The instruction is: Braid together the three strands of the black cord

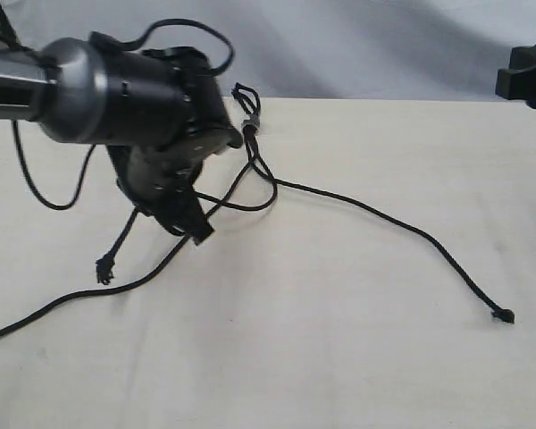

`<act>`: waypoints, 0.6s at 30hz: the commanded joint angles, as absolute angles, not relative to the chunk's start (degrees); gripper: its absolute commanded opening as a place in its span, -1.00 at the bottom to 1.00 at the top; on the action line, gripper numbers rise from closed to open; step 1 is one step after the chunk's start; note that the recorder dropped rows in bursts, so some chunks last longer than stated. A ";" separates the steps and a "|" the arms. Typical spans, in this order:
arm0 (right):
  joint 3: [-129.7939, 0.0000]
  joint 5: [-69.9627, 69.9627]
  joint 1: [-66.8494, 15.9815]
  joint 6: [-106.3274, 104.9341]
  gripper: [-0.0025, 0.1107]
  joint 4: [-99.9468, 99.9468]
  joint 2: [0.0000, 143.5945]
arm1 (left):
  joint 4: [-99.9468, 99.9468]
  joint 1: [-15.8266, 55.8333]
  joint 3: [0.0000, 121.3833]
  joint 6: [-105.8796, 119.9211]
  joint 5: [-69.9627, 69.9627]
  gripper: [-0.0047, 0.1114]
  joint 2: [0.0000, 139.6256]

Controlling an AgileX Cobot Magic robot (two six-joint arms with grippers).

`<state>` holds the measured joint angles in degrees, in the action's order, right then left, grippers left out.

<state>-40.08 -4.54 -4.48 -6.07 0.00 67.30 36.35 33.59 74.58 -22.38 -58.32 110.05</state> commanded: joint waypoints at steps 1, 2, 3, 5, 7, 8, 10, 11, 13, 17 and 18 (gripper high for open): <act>-39.76 -5.30 -4.16 -5.50 0.03 0.00 67.04 | 37.22 25.55 67.70 -23.07 -47.12 -0.92 109.44; -39.76 -5.30 -4.16 -5.50 0.03 0.00 67.04 | 37.32 23.65 66.16 -22.68 -44.50 -0.92 109.44; -39.76 -5.30 -4.16 -5.50 0.03 0.00 67.04 | 37.31 22.25 65.14 -22.32 -42.23 -0.92 109.44; -39.76 -5.30 -4.16 -5.50 0.03 0.00 67.04 | 37.31 18.99 63.07 -21.22 -38.57 -0.92 109.44; -39.76 -5.30 -4.16 -5.23 0.03 0.00 67.04 | 37.31 16.70 61.40 -21.21 -36.65 -0.92 109.44; -39.76 -5.30 -4.16 -5.23 0.03 0.00 67.04 | 37.10 15.73 60.67 -21.21 -35.87 -0.92 109.44; -39.76 -5.30 -4.16 -5.23 0.03 0.00 67.04 | 36.85 14.65 59.46 -21.21 -34.43 -0.92 109.44; -39.76 -5.30 -4.16 -5.23 0.03 0.00 67.04 | 36.70 14.54 58.89 -21.21 -33.46 -0.92 109.44; -39.76 -5.30 -4.16 -5.23 0.03 0.00 67.04 | 36.70 14.54 57.81 -21.21 -31.35 -0.92 109.44; -39.76 -5.30 -4.16 -5.13 0.03 0.00 67.04 | 33.12 14.68 56.39 -21.21 -29.54 -0.92 109.44; -39.76 -5.30 -4.16 -5.13 0.03 0.00 67.04 | 31.00 14.68 56.39 -21.21 -30.22 -0.92 109.44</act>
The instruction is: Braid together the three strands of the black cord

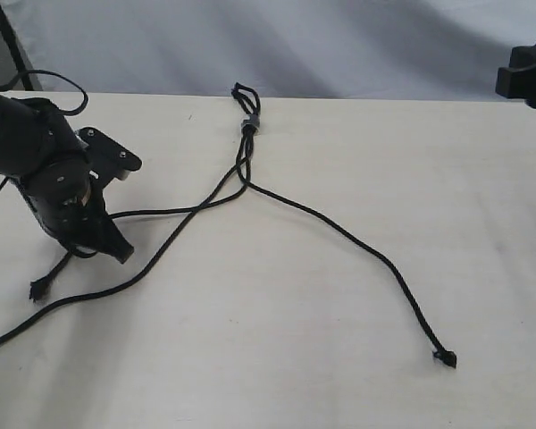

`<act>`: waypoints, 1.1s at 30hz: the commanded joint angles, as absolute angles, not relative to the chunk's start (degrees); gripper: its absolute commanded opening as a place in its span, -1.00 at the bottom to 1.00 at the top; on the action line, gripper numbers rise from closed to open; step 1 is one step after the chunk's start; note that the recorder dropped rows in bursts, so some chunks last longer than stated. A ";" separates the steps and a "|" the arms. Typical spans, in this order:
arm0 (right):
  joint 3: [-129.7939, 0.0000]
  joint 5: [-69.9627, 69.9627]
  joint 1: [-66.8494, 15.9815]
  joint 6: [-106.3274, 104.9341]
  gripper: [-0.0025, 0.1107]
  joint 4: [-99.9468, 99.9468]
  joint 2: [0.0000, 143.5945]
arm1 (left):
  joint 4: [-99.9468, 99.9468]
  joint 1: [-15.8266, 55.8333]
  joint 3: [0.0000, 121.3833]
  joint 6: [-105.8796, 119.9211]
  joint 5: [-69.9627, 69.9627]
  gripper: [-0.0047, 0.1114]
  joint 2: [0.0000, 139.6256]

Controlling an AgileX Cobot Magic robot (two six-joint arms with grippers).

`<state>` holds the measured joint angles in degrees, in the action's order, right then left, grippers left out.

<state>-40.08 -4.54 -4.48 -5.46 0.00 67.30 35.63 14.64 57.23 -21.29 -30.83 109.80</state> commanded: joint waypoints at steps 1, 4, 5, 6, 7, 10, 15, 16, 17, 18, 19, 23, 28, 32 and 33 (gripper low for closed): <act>-39.76 -5.30 -4.16 -5.13 0.03 0.00 67.04 | 29.36 14.68 56.39 -20.76 -30.66 -0.92 109.44; -39.76 -5.30 -4.16 -5.13 0.03 0.00 67.04 | 21.29 15.07 56.39 -15.73 -31.82 -0.92 109.44; -39.76 -5.30 -4.16 -5.13 0.03 0.00 67.04 | 17.83 15.55 56.39 -13.13 -32.51 -0.92 109.44; -39.76 -5.30 -4.16 -5.13 0.03 0.00 67.04 | 14.43 16.27 56.39 -10.17 -33.17 -0.92 109.44; -39.76 -5.30 -4.16 -5.13 0.03 0.00 67.04 | 11.66 17.02 56.39 -8.09 -34.03 -0.92 109.44; -39.76 -5.30 -4.16 -5.13 0.03 0.00 67.04 | 2.50 20.79 56.39 -3.19 -36.86 -0.92 109.44; -39.76 -5.30 -4.16 -5.13 0.03 0.00 67.04 | -6.72 31.99 56.39 -2.20 -37.08 -0.92 109.44; -39.76 -5.30 -4.16 -5.13 0.03 0.00 67.04 | -8.21 34.81 56.39 -1.48 -35.93 -0.92 109.44; -39.76 -5.30 -4.16 -5.13 0.03 0.00 67.04 | -9.52 37.11 56.62 -0.78 -34.80 -0.92 109.44; -39.76 -5.30 -4.16 -5.13 0.03 0.00 67.04 | -9.92 39.95 57.07 0.00 -34.13 -0.92 109.44; -39.76 -5.30 -4.16 -5.13 0.03 0.00 67.04 | -9.19 42.64 58.00 0.00 -34.45 -0.92 109.44; -39.76 -5.30 -4.16 -5.13 0.03 0.00 67.04 | 2.04 47.69 63.34 -4.85 -38.63 -0.92 107.44; -39.76 -5.30 -4.16 -5.13 0.03 0.00 67.04 | 28.27 44.73 65.01 -23.57 -47.02 -0.92 101.69; -39.76 -5.30 -4.16 -5.13 0.03 0.00 67.04 | 31.97 36.92 58.60 -25.52 -45.85 -0.92 100.88; -39.76 -5.30 -4.16 -5.13 0.03 0.00 67.04 | 31.97 35.23 57.08 -25.52 -43.90 -0.92 100.96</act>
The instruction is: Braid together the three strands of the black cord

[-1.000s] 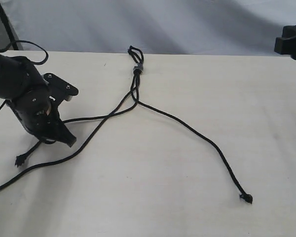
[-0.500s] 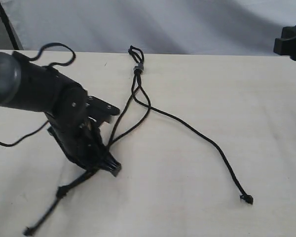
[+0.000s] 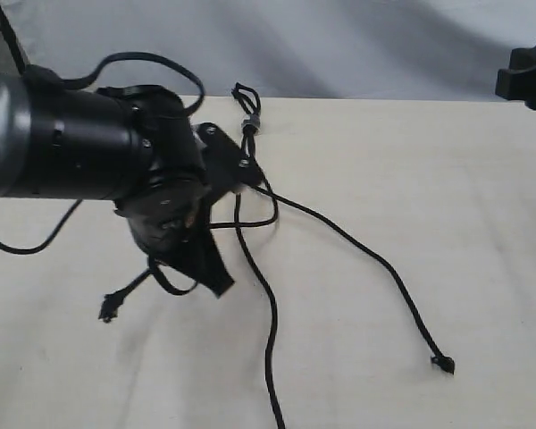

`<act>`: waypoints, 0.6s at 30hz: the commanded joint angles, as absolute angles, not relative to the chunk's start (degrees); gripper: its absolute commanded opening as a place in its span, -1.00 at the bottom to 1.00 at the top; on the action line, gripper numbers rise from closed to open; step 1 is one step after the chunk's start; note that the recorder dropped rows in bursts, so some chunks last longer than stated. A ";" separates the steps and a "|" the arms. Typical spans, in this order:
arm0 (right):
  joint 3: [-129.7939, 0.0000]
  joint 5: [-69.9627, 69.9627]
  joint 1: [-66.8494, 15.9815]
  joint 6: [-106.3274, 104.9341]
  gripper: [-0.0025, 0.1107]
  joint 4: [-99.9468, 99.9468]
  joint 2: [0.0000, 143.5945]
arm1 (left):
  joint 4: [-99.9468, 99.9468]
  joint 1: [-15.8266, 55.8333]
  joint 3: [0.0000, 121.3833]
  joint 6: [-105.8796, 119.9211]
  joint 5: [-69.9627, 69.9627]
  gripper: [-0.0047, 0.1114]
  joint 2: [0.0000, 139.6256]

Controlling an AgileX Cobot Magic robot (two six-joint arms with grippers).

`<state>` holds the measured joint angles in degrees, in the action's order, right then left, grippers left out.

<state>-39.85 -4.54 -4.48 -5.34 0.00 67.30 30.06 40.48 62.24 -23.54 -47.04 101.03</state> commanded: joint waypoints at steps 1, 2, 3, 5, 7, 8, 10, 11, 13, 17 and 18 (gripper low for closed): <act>-39.76 -5.30 -4.16 -5.13 0.03 0.00 67.04 | 31.71 32.13 53.51 -26.01 -39.98 -0.92 100.96; -39.76 -5.30 -4.16 -5.13 0.03 0.00 67.04 | 31.71 31.03 52.36 -26.59 -39.10 -0.92 100.96; -39.76 -5.30 -4.16 -5.13 0.03 0.00 67.04 | 31.71 28.75 49.97 -27.69 -38.53 -0.92 100.96; -39.76 -5.30 -4.16 -5.13 0.03 0.00 67.04 | 31.71 26.30 46.88 -28.35 -36.31 -0.92 100.96; -39.76 -5.17 -4.16 -4.32 0.03 0.00 67.04 | 31.71 24.32 44.66 -28.35 -32.05 -0.92 100.96; -39.76 -5.17 -4.16 -4.21 0.03 0.00 67.04 | 31.71 23.67 43.89 -28.35 -29.90 -0.92 100.96; -39.76 -4.93 -4.16 -4.21 0.03 0.00 67.04 | 31.96 22.58 42.81 -28.35 -27.49 -0.92 100.96; -39.76 -4.68 -4.16 -4.21 0.03 0.00 67.04 | 33.19 22.58 42.71 -28.35 -27.62 -0.92 100.96; -39.76 -4.57 -4.16 -4.21 0.03 0.00 67.04 | 33.92 22.58 42.71 -28.35 -27.50 -0.92 100.96; -39.76 -3.72 -4.16 -4.21 0.03 0.00 67.04 | 33.92 22.58 42.71 -28.45 -27.28 -0.89 100.96; -39.76 -2.81 -4.16 -3.98 0.03 0.00 67.04 | 33.92 22.58 42.71 -28.77 -27.28 -0.85 100.96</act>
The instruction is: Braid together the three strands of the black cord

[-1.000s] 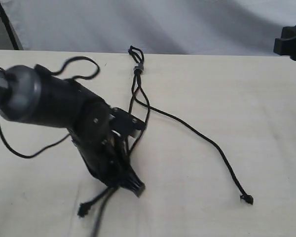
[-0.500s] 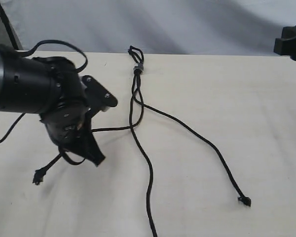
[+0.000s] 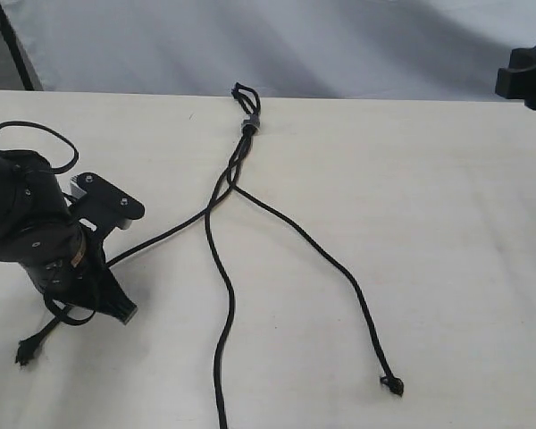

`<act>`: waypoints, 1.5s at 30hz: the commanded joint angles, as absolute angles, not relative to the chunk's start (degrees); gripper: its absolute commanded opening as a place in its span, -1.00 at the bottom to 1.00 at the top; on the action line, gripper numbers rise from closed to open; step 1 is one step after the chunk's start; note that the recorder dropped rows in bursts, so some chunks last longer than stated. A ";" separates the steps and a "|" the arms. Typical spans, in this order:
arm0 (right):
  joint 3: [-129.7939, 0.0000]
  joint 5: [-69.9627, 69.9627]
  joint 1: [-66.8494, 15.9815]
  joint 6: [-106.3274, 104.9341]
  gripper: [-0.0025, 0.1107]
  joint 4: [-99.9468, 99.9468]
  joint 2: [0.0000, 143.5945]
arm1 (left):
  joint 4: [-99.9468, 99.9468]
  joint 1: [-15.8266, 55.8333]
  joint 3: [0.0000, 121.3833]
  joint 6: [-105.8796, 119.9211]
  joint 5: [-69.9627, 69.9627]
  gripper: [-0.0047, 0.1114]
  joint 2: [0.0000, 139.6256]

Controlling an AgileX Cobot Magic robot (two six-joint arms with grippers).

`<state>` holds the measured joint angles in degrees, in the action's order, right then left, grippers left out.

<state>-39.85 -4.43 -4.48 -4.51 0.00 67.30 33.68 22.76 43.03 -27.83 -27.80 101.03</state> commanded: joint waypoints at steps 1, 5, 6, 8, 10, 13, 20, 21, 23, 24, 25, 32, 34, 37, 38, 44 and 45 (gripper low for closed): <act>-39.76 -2.29 -4.29 -3.82 0.03 0.00 67.04 | 33.92 22.58 42.71 -28.77 -27.07 -0.79 100.96; -41.14 2.39 -7.07 -3.82 0.03 0.00 67.04 | 33.92 22.58 42.71 -29.73 -27.04 -0.42 100.96; -42.35 5.59 -8.38 -3.82 0.03 0.00 67.04 | 33.92 22.58 42.71 -29.86 -27.04 -0.32 100.96; -44.70 11.81 -11.21 -3.82 0.03 0.00 67.04 | 33.92 22.58 42.71 -29.86 -27.04 -0.19 100.96; -46.34 16.35 -14.93 -3.82 0.03 0.00 67.04 | 33.92 22.58 42.71 -29.86 -26.95 -0.09 100.96; -47.18 19.49 -25.75 -3.82 0.03 0.00 67.88 | 33.92 22.58 42.71 -29.86 -27.08 -0.06 99.06; -54.27 30.84 -47.35 -4.04 0.03 6.16 86.54 | 34.75 18.02 46.46 -30.21 -27.51 -0.07 89.83; -54.75 31.08 -48.73 -4.04 0.03 6.83 88.85 | 33.87 16.74 46.36 -30.21 -27.20 -0.07 90.20; -57.39 32.40 -52.08 -4.28 0.03 7.36 95.55 | 31.42 13.79 45.00 -29.87 -25.42 -0.07 91.02; -59.74 33.52 -54.11 -4.28 0.03 7.36 99.17 | 31.00 12.63 43.63 -29.73 -23.27 -0.07 91.26; -61.18 34.65 -54.99 -4.28 0.03 7.36 101.01 | 31.00 12.36 42.75 -29.73 -21.95 -0.07 91.26; -67.69 40.91 -56.26 -2.97 0.03 7.48 110.24 | 29.96 11.72 41.13 -29.59 -19.42 -0.07 91.26; -67.83 40.91 -56.73 -2.38 0.03 7.68 111.42 | 29.96 11.72 41.13 -29.59 -19.31 -0.07 91.26; -67.83 41.03 -57.72 -2.28 0.03 7.45 112.96 | 30.07 11.72 41.13 -29.48 -19.14 -0.07 91.26; -67.83 41.03 -58.20 -2.28 0.03 7.45 113.59 | 30.07 11.72 41.13 -29.48 -18.90 -0.07 91.26; -67.93 42.08 -58.90 -2.84 -0.40 2.98 114.64 | 30.07 11.72 41.13 -29.19 -18.52 -0.07 91.26; -67.93 42.18 -58.90 -2.84 -0.56 1.66 114.64 | 30.07 11.72 41.13 -29.19 -18.52 -0.07 91.26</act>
<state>-67.89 41.14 -58.81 -2.70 4.44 114.29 30.46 11.98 41.49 -29.44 -18.96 91.30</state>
